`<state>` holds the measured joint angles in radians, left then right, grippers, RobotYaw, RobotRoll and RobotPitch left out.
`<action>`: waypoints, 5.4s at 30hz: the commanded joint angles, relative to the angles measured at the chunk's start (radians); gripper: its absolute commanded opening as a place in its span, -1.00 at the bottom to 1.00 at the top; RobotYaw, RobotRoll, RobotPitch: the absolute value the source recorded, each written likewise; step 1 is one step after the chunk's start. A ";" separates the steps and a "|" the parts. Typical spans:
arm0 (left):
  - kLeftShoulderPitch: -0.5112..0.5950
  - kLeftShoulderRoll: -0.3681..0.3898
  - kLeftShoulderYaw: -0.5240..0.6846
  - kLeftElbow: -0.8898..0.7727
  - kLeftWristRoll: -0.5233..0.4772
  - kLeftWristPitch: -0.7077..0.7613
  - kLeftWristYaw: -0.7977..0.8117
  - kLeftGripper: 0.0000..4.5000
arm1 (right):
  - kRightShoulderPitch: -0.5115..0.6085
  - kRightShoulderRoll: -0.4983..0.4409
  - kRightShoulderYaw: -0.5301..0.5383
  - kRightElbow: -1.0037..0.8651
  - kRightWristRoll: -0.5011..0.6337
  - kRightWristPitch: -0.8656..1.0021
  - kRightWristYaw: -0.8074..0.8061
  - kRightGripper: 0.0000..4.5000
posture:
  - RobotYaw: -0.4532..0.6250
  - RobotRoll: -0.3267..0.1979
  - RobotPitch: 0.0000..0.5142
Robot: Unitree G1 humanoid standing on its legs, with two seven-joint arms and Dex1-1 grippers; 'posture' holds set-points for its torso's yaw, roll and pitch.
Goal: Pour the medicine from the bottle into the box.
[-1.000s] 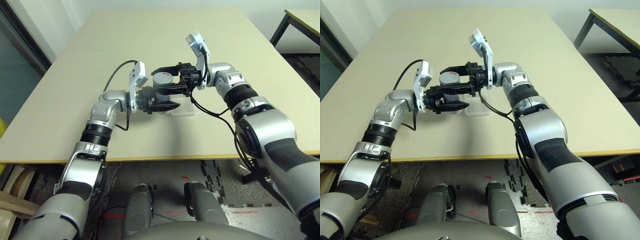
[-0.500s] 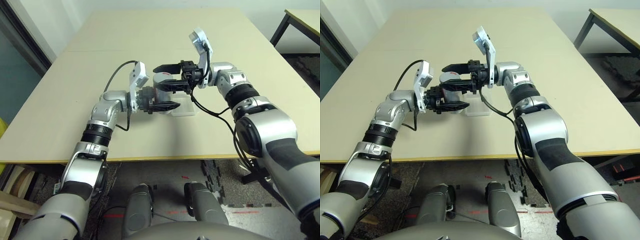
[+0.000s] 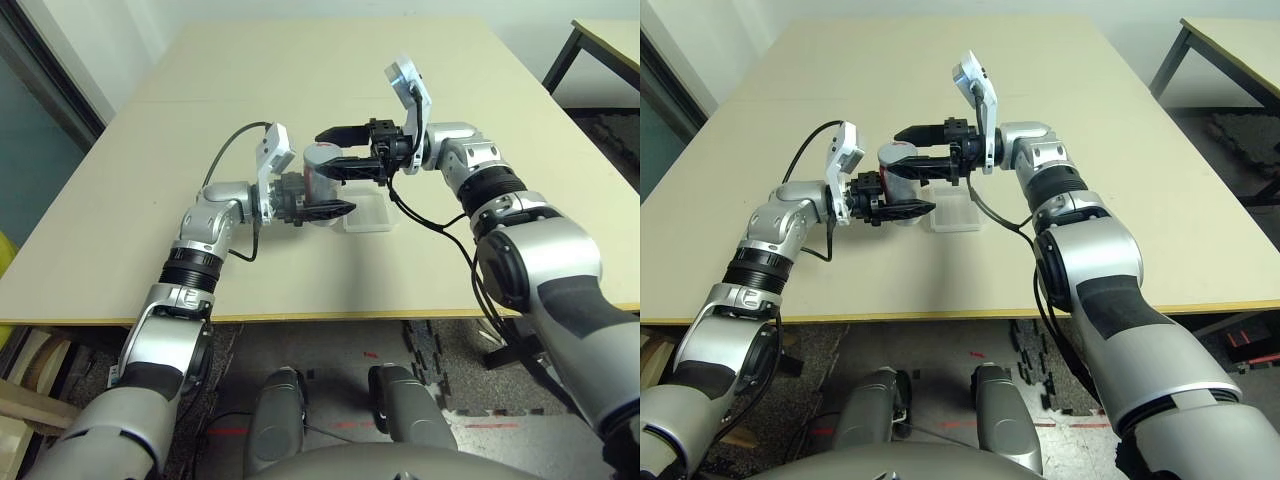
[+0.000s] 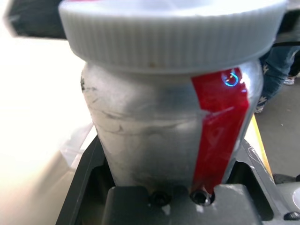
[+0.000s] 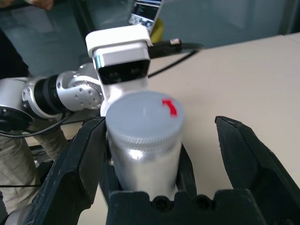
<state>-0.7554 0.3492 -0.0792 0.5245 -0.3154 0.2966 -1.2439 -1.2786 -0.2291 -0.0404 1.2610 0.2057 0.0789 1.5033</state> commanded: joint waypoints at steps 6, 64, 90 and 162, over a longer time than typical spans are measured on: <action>0.006 0.002 0.002 -0.037 -0.013 -0.026 -0.041 0.26 | 0.013 -0.112 -0.065 0.046 -0.037 0.013 -0.136 1.00 | -0.31 0.25 -0.77; -0.051 -0.013 0.002 0.098 0.018 -0.095 -0.049 0.26 | -0.022 0.049 -0.053 -0.053 -0.030 0.041 0.060 1.00 | -0.37 0.25 -0.76; -0.046 -0.018 -0.004 0.082 0.014 -0.088 -0.045 0.26 | -0.030 0.083 -0.051 -0.031 -0.042 0.013 -0.020 1.00 | -0.35 0.25 -0.77; -0.079 -0.027 -0.006 0.127 0.019 -0.101 -0.056 0.26 | -0.012 0.063 -0.053 -0.033 -0.036 0.032 0.017 1.00 | -0.39 0.25 -0.74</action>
<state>-0.8139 0.3238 -0.0790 0.6470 -0.3090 0.1984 -1.2911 -1.2943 -0.1697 -0.0983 1.2278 0.1763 0.1201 1.5229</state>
